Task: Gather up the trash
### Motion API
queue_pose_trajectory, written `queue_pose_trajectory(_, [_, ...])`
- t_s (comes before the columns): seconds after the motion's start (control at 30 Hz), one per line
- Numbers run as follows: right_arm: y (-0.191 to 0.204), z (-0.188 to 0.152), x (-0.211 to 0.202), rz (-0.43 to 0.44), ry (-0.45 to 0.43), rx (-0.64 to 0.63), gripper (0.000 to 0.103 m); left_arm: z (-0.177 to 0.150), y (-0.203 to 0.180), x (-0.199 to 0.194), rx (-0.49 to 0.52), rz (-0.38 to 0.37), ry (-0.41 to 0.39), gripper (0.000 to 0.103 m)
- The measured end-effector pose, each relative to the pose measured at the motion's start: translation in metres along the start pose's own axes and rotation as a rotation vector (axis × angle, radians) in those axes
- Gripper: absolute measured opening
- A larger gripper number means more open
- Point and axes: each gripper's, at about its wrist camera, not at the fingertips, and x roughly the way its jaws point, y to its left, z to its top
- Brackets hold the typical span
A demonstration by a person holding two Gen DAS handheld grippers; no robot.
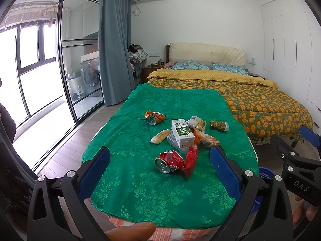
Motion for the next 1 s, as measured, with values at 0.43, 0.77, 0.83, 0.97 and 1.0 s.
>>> queue_pose_trajectory(0.43, [-0.0034, 0.0018, -0.0019, 0.001, 0.002, 0.0, 0.098, 0.0, 0.0001, 0.0, 0.0, 0.0, 0.001, 0.099])
queue_pose_trajectory(0.77, [-0.0031, 0.0015, -0.002, 0.001, 0.001, 0.0, 0.098, 0.0001, 0.0002, 0.0, -0.001, 0.0, 0.001, 0.099])
queue_pose_trajectory(0.83, [-0.0029, 0.0015, -0.0019, 0.002, 0.001, 0.0, 0.098, 0.0, 0.0001, 0.0001, -0.001, 0.0, 0.001, 0.099])
queue_pose_trajectory(0.97, [-0.003, 0.0014, -0.0019, 0.002, 0.001, 0.0, 0.098, 0.0001, 0.0001, 0.0001, -0.001, -0.001, 0.002, 0.099])
queue_pose_trajectory(1.0, [-0.0031, 0.0014, -0.0019, 0.001, 0.001, 0.0, 0.098, 0.0, 0.0001, 0.0001, -0.001, 0.0, 0.001, 0.099])
